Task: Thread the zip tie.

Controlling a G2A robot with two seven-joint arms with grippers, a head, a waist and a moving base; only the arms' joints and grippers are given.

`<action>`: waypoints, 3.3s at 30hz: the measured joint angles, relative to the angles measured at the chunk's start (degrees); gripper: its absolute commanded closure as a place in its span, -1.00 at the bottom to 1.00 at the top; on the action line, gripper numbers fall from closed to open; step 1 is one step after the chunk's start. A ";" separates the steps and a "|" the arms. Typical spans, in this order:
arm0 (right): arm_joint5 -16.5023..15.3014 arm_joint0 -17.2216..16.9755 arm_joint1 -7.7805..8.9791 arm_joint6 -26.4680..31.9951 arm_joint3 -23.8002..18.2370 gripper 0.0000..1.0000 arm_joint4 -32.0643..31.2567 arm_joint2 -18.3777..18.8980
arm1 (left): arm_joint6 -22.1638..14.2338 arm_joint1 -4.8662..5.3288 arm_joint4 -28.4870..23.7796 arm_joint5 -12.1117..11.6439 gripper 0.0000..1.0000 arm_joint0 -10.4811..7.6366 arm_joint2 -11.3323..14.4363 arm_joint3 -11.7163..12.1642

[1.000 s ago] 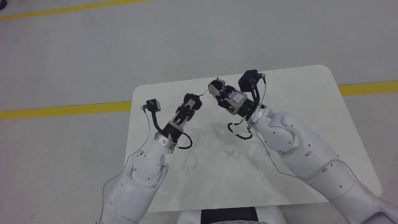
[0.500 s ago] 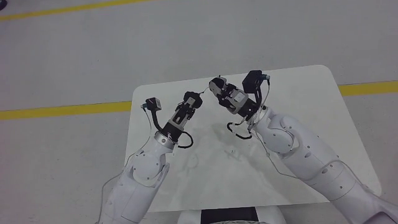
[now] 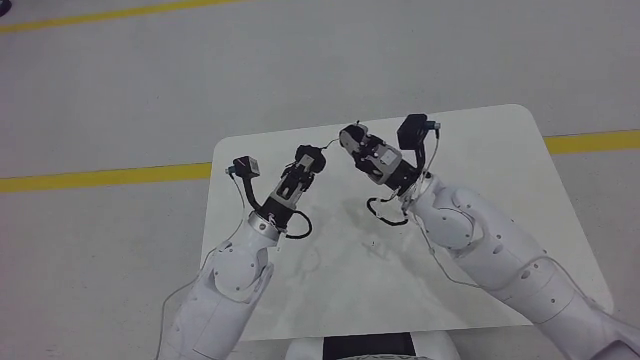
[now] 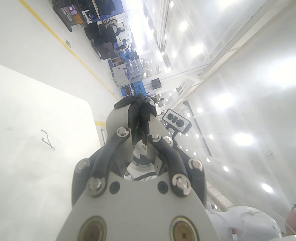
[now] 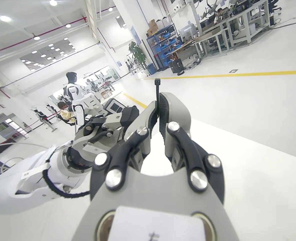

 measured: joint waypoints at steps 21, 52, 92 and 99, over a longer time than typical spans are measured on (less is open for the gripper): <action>0.00 1.72 1.51 -1.95 0.73 1.00 3.89 -1.41 | 0.20 -0.70 0.01 0.00 1.00 -0.72 -0.04 0.01; 0.00 0.66 3.04 -1.87 -1.73 1.00 5.27 -0.09 | -7.20 -2.05 -3.82 0.00 1.00 -0.52 -5.06 -2.33; 0.00 0.66 3.04 -1.87 -1.73 1.00 5.27 -0.09 | -13.40 -6.57 9.38 0.00 1.00 -1.39 -9.47 -6.61; 0.00 0.66 3.04 -1.87 -1.73 1.00 5.27 -0.09 | -10.90 -5.91 14.00 0.00 1.00 -1.98 -8.28 -6.69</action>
